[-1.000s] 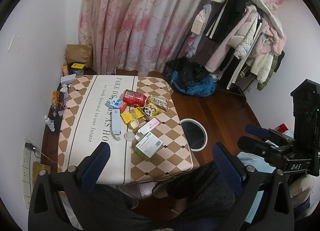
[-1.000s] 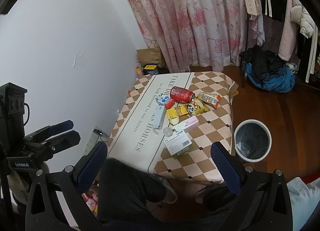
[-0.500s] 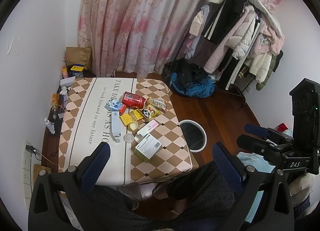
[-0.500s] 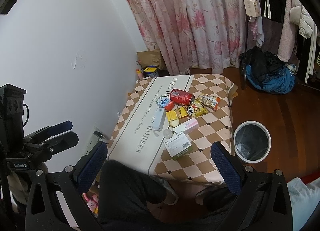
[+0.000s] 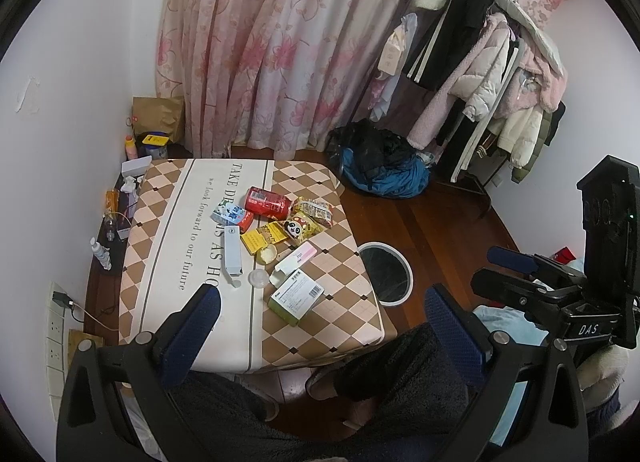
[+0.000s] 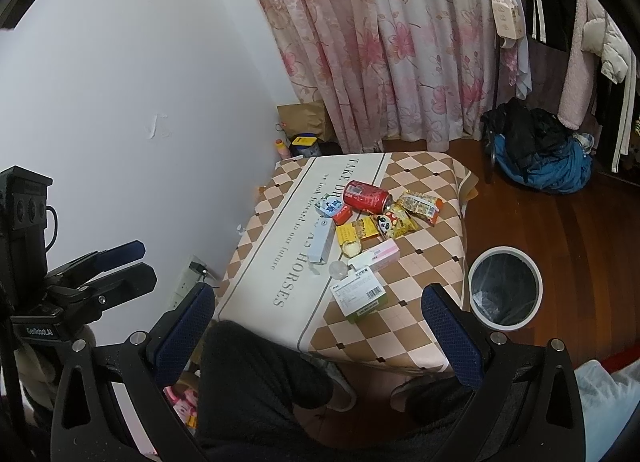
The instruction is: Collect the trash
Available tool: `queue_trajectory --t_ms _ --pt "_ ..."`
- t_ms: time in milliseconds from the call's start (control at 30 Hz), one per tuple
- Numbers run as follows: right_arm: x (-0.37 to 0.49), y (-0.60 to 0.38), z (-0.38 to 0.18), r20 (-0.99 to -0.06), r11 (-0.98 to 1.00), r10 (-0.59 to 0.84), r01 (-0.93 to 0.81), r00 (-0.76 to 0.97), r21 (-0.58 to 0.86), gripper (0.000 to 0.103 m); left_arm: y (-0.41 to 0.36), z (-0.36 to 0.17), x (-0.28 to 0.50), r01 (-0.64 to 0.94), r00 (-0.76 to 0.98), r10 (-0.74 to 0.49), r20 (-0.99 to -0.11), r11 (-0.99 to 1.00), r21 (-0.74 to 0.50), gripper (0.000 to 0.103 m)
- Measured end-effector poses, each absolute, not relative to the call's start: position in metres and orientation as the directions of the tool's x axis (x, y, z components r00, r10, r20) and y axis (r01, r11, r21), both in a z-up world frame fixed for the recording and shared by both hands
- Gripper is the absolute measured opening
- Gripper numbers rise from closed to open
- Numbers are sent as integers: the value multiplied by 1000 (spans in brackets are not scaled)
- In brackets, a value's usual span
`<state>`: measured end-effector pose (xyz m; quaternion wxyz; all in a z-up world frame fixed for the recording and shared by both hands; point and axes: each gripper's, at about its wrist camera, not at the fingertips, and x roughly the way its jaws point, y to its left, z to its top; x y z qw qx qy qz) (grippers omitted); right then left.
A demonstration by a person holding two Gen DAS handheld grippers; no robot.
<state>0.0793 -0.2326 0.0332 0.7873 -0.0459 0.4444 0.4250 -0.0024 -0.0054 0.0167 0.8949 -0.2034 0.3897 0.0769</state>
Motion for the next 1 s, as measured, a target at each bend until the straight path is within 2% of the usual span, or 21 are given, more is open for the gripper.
queue_trajectory --t_ms 167,300,533,733,1000 --pt "77 -230 28 -740 644 623 -703 253 302 103 -5 15 -3 -308 682 -8 -732 904 -296 103" --pt "88 -230 7 -767 699 579 -653 278 291 103 4 -5 4 -399 637 106 -764 893 -209 103" --pt "137 -228 -98 -854 811 484 -464 189 357 103 32 -107 30 -581 430 251 -867 812 -53 103" --pt "161 -200 -210 -889 869 457 -233 37 437 103 47 -202 46 -643 234 269 -934 764 59 103" --pt "171 -132 -284 -922 915 385 -117 -26 386 103 63 -271 62 -642 86 272 -958 751 156 103"
